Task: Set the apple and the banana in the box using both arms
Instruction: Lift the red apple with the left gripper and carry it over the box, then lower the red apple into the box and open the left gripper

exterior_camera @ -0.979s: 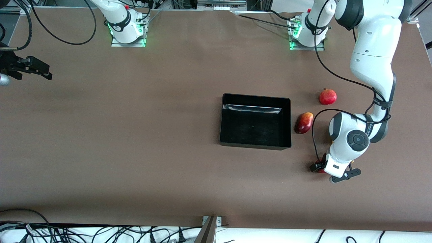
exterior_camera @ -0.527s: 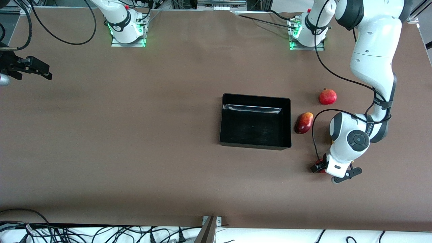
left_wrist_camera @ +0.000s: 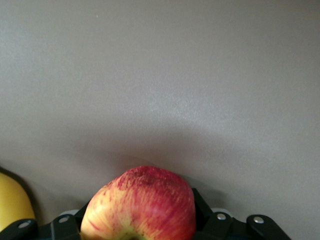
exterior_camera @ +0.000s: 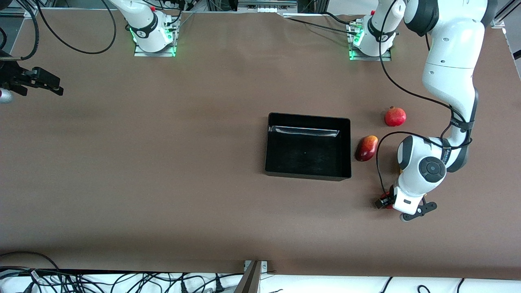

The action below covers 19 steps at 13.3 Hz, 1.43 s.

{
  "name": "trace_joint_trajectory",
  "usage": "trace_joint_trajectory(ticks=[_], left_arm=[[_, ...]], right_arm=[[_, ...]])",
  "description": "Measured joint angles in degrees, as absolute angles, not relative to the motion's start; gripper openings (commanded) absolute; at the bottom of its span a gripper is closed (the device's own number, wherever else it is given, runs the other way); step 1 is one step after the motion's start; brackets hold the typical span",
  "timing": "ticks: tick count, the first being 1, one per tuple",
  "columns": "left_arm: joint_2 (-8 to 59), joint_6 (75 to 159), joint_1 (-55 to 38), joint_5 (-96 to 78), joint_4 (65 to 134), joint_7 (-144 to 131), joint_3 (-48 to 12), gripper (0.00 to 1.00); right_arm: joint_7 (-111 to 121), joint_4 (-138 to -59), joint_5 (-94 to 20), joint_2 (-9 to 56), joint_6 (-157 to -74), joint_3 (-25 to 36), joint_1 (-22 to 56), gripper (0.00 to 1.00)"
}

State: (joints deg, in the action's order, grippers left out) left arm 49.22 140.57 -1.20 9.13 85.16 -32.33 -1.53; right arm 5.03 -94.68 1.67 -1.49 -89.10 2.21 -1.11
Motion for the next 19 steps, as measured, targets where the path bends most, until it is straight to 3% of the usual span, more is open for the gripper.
trace_joint_trajectory(ticks=[9, 19], left_arm=[[34.81, 114.31, -12.41, 7.71, 84.59, -33.24, -2.55, 0.00], [33.52, 113.54, -24.85, 1.40, 94.73, -44.60, -6.40, 0.00]], right_arm=[[5.03, -94.68, 1.65, -1.48, -88.91, 2.23, -1.11, 1.00], [5.03, -94.67, 1.63, -1.48, -88.88, 2.23, -1.11, 1.00]])
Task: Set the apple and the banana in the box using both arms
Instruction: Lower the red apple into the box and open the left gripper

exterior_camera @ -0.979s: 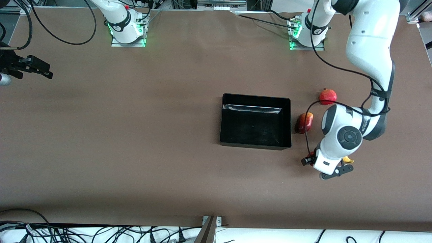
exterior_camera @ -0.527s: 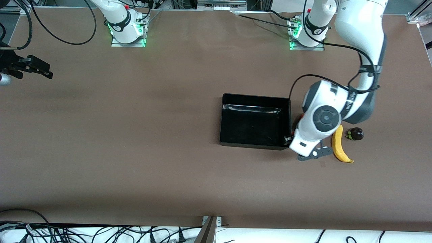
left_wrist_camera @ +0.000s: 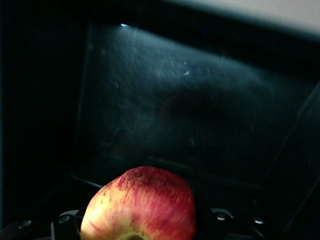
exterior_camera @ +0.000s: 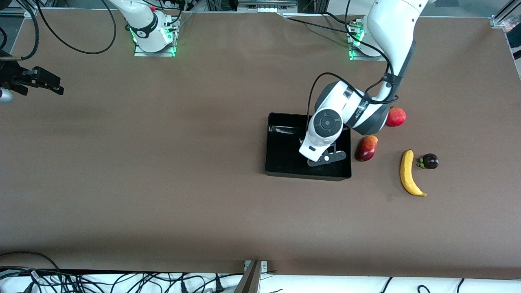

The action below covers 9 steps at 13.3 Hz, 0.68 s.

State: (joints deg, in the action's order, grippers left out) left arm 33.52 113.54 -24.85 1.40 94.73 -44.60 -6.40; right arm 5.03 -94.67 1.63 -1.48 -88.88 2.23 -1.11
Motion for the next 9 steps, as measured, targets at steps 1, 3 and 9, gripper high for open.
trace_joint_trajectory(ticks=[1, 3, 9], left_arm=[[33.51, 114.72, -24.93, 0.93, 95.65, -44.60, -6.95, 0.00], [33.53, 119.02, -24.96, 0.44, 97.94, -44.61, -8.52, 0.00], [33.61, 125.65, -25.39, 0.30, 100.98, -44.53, -10.17, 0.00]], right_arm=[[5.03, -94.67, 1.63, -1.48, -88.88, 2.23, -1.11, 1.00], [5.03, -94.67, 1.63, -1.48, -88.88, 2.23, -1.11, 1.00], [5.03, -94.67, 1.63, -1.48, -88.88, 2.23, -1.11, 1.00]])
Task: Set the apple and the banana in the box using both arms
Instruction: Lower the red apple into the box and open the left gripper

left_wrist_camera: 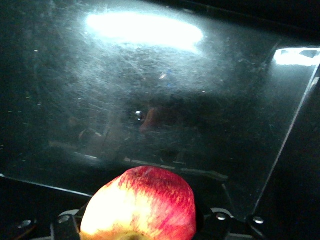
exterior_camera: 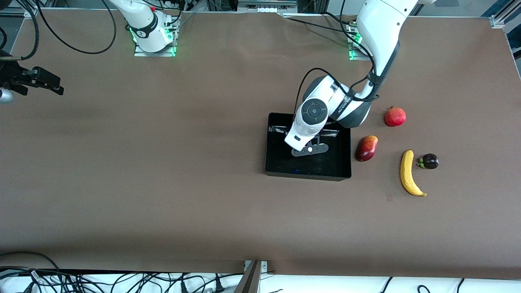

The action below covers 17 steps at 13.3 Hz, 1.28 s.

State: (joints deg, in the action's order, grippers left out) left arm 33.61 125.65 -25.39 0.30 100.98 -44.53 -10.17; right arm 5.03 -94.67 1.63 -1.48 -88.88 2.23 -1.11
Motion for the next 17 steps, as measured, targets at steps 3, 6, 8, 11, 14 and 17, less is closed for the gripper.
trace_joint_trajectory(ticks=[3, 6, 8, 11, 14, 17], left_arm=[[34.14, 127.54, -26.01, 0.30, 102.32, -44.50, -10.77, 0.00], [35.56, 131.36, -26.67, 0.30, 103.74, -44.50, -11.02, 0.00], [36.33, 132.60, -26.73, 0.30, 104.52, -44.50, -11.30, 0.00], [36.77, 133.74, -26.78, 0.30, 104.86, -44.50, -11.33, 0.00], [36.80, 133.93, -26.78, 0.30, 104.88, -44.50, -11.33, 0.00], [36.92, 134.69, -26.72, 0.30, 104.92, -44.49, -11.32, 0.63]], right_arm=[[5.03, -94.67, 1.63, -1.48, -88.88, 2.23, -1.11, 1.00], [5.03, -94.67, 1.63, -1.48, -88.88, 2.23, -1.11, 1.00], [5.03, -94.67, 1.63, -1.48, -88.88, 2.23, -1.11, 1.00], [5.03, -94.67, 1.63, -1.48, -88.88, 2.23, -1.11, 1.00], [5.03, -94.67, 1.63, -1.48, -88.88, 2.23, -1.11, 1.00], [5.03, -94.67, 1.63, -1.48, -88.88, 2.23, -1.11, 1.00]])
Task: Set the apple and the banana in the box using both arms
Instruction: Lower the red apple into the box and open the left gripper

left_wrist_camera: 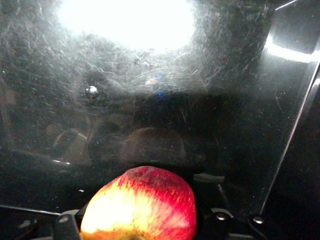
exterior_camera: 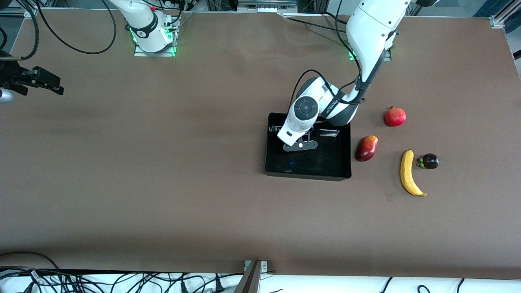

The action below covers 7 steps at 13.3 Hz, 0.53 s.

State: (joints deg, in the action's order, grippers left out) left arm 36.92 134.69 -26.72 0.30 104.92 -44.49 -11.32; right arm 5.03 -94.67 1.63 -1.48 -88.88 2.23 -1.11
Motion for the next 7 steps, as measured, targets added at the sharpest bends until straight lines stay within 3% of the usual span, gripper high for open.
trace_joint_trajectory(ticks=[2, 3, 4, 7], left_arm=[[36.93, 134.85, -26.67, 0.30, 104.92, -44.50, -11.32, 0.76], [36.93, 134.92, -26.65, 0.30, 104.92, -44.49, -11.32, 0.96], [37.07, 135.11, -26.61, 0.30, 104.92, -44.49, -11.30, 1.00], [37.61, 135.82, -26.53, 0.30, 104.92, -44.49, -11.26, 1.00]], right_arm=[[5.03, -94.67, 1.63, -1.48, -88.88, 2.23, -1.11, 1.00], [5.03, -94.67, 1.63, -1.48, -88.88, 2.23, -1.11, 1.00], [5.03, -94.67, 1.63, -1.48, -88.88, 2.23, -1.11, 1.00], [5.03, -94.67, 1.63, -1.48, -88.88, 2.23, -1.11, 1.00]])
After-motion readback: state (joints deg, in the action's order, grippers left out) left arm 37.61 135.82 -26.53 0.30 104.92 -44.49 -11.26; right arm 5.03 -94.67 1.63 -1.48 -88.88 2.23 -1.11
